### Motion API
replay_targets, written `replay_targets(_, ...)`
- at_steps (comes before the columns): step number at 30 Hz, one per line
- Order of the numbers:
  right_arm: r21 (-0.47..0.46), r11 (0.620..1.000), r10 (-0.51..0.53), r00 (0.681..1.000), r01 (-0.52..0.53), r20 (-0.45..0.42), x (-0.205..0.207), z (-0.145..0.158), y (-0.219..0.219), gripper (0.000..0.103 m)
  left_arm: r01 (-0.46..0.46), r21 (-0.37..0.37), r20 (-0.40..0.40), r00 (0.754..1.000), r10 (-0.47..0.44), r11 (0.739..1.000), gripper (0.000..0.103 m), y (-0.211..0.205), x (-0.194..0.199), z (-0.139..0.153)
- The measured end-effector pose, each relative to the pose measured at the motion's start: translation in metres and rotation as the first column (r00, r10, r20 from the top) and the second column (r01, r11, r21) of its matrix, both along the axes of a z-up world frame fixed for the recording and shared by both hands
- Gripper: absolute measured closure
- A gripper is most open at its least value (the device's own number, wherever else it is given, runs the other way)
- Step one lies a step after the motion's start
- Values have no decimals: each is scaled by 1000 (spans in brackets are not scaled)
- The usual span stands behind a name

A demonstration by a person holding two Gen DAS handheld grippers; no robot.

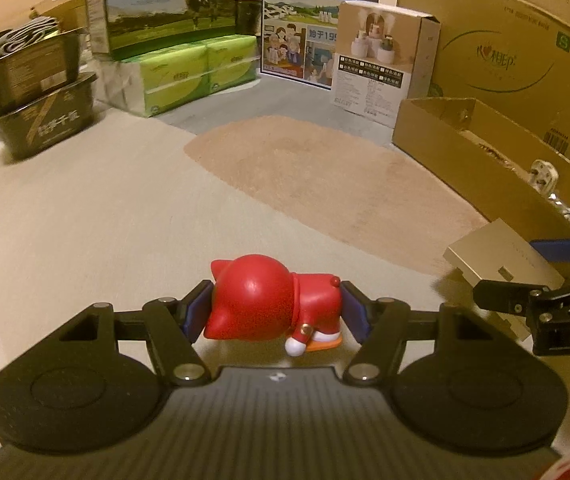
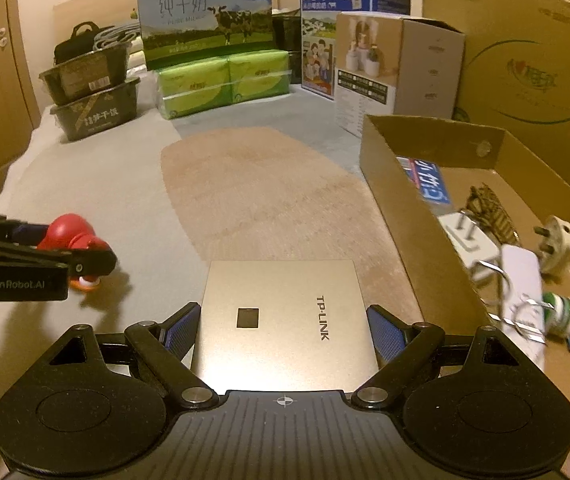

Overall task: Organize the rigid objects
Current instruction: 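Carry the figurine and the router in both grippers over the cardboard box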

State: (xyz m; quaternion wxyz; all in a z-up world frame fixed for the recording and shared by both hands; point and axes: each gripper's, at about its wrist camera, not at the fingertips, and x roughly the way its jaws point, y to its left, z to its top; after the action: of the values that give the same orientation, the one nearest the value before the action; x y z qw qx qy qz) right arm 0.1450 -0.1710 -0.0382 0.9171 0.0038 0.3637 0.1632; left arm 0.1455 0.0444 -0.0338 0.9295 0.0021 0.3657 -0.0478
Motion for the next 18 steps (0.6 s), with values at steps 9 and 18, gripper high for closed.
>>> replay_targets(9,18,1000,-22,1000,22,-2,-45,24,-21,16,-19,-17,-1,1000,19,1000,39,-24,-48,19)
replay_targets(18,40,997,-69,997,70,-21,-84,39,-51,16,-7,-25,-1,1000,7,1000,39,-53,-76,32)
